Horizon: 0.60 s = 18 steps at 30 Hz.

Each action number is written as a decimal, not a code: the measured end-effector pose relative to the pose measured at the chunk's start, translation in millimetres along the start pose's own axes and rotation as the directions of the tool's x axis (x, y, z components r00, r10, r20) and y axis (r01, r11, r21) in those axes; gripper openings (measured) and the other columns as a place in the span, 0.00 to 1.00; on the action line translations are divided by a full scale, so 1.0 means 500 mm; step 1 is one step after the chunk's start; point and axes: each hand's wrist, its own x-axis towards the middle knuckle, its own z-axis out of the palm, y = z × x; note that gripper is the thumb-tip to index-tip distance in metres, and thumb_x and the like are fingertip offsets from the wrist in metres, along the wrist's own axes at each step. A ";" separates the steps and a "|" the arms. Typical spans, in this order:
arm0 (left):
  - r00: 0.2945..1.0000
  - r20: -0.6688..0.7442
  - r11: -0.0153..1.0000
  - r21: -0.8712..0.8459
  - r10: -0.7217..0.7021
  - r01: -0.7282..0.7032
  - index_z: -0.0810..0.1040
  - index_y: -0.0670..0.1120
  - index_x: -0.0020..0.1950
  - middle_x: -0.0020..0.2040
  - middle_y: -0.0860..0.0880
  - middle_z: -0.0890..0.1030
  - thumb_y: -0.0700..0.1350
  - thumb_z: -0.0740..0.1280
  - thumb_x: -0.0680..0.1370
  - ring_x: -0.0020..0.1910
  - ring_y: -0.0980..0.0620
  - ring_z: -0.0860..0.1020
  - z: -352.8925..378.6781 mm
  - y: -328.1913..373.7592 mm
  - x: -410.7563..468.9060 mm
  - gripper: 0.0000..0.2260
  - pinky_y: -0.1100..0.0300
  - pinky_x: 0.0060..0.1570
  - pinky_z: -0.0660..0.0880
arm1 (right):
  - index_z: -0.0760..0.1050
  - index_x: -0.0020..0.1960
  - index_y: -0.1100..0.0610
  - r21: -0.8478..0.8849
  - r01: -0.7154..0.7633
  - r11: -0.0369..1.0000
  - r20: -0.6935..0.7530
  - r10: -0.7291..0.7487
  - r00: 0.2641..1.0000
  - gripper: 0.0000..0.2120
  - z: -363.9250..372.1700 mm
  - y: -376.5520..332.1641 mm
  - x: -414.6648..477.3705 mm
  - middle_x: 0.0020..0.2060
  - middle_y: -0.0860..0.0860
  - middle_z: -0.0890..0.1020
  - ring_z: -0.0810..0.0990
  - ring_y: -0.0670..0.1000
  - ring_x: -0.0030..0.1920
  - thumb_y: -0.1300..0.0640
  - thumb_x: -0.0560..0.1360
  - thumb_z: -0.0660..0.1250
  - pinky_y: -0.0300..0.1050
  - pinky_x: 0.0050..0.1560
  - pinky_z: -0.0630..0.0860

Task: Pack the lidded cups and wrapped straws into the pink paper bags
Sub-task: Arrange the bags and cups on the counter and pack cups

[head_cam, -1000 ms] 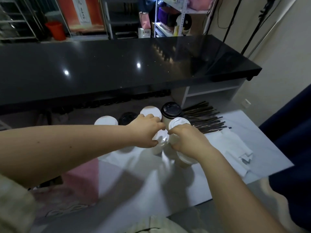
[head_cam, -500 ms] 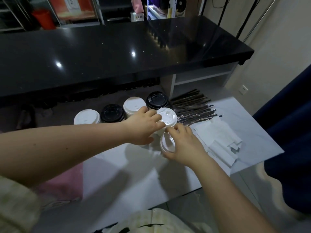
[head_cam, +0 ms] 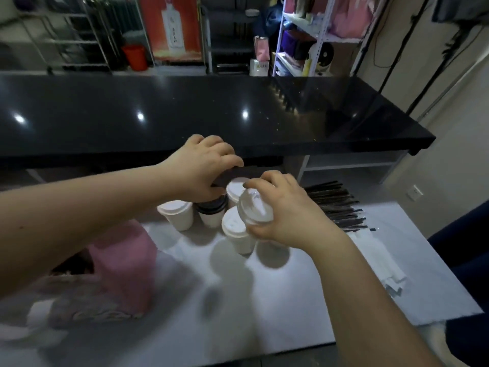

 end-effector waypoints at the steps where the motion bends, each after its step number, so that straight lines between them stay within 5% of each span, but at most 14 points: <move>1: 0.999 -0.017 0.999 -0.016 -0.043 0.043 0.67 0.57 0.71 0.67 0.52 0.71 0.60 0.68 0.72 0.68 0.48 0.65 -0.013 -0.017 -0.015 0.28 0.49 0.63 0.65 | 0.62 0.70 0.42 -0.002 0.014 1.000 0.012 -0.014 1.000 0.35 -0.014 -0.012 0.015 0.62 0.44 0.64 0.62 0.49 0.62 0.42 0.67 0.73 0.45 0.60 0.66; 4: 0.986 -0.069 0.985 -0.085 -0.155 0.149 0.68 0.57 0.70 0.67 0.53 0.72 0.59 0.69 0.71 0.68 0.48 0.66 -0.047 -0.061 -0.070 0.28 0.48 0.64 0.65 | 0.62 0.70 0.41 -0.026 0.065 0.998 0.002 -0.064 0.998 0.35 -0.048 -0.057 0.060 0.61 0.43 0.64 0.63 0.49 0.60 0.43 0.67 0.73 0.43 0.55 0.66; 9: 0.947 -0.121 0.946 -0.166 -0.298 0.277 0.69 0.57 0.70 0.66 0.52 0.73 0.60 0.68 0.72 0.68 0.48 0.67 -0.080 -0.129 -0.184 0.27 0.48 0.63 0.65 | 0.60 0.73 0.42 -0.091 0.143 0.986 -0.052 -0.148 0.988 0.35 -0.060 -0.174 0.129 0.67 0.46 0.64 0.60 0.52 0.66 0.44 0.69 0.71 0.47 0.64 0.61; 18: 0.920 -0.099 0.904 -0.254 -0.378 0.344 0.71 0.57 0.68 0.64 0.54 0.74 0.61 0.68 0.73 0.65 0.51 0.70 -0.075 -0.250 -0.447 0.25 0.51 0.61 0.66 | 0.64 0.71 0.40 0.001 0.193 0.981 -0.181 -0.189 0.965 0.36 -0.013 -0.410 0.185 0.66 0.41 0.67 0.58 0.45 0.64 0.42 0.66 0.71 0.43 0.64 0.58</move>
